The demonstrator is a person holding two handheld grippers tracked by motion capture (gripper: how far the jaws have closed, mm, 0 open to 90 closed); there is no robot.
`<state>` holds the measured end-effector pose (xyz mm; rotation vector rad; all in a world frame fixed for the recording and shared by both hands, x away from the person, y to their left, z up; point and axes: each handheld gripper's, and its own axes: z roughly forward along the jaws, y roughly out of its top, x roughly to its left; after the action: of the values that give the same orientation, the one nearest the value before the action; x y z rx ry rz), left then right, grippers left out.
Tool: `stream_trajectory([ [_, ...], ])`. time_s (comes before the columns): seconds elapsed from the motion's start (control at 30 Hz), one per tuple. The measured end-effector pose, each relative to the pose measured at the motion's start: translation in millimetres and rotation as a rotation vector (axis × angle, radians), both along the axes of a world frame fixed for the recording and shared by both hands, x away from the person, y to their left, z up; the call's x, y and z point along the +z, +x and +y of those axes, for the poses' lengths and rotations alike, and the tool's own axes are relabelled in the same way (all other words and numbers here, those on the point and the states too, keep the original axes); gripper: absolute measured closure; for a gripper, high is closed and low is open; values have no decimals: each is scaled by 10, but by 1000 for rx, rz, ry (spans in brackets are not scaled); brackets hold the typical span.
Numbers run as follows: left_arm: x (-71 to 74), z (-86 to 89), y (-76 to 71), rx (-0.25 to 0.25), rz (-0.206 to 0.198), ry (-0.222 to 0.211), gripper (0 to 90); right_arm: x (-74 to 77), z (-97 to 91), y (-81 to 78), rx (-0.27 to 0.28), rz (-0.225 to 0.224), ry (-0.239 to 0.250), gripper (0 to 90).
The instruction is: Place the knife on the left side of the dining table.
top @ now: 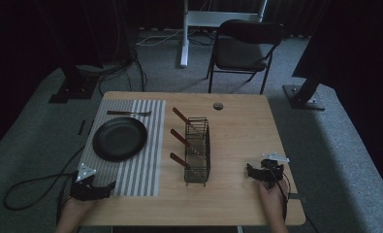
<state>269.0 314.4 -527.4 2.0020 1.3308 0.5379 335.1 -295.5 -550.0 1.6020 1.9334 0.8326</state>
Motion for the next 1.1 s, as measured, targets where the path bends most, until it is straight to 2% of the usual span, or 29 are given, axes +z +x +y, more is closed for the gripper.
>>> stream_trajectory([
  [0.13,67,-36,34,-24,-2,-55,31,0,1,0,0,0,1,119],
  [0.23,104,-111,67,-48,-6,-35,31,0,0,0,0,0,0,120],
  [0.37,125,-164,84,-68,-9,-33,31,0,0,0,0,0,0,120],
  [0.43,163,-232,109,-102,-13,-26,31,0,0,-1,0,0,0,120],
  [0.57,214,-297,139,-124,-21,-15,31,0,0,-1,0,0,0,120],
  [0.67,299,-369,192,-146,-34,-23,31,0,0,0,0,0,0,120],
  [0.9,428,-464,278,-181,-46,-75,31,0,0,-1,0,0,0,120],
  [1.1,474,-560,360,-206,-46,-68,31,0,0,-1,0,0,-1,120],
])
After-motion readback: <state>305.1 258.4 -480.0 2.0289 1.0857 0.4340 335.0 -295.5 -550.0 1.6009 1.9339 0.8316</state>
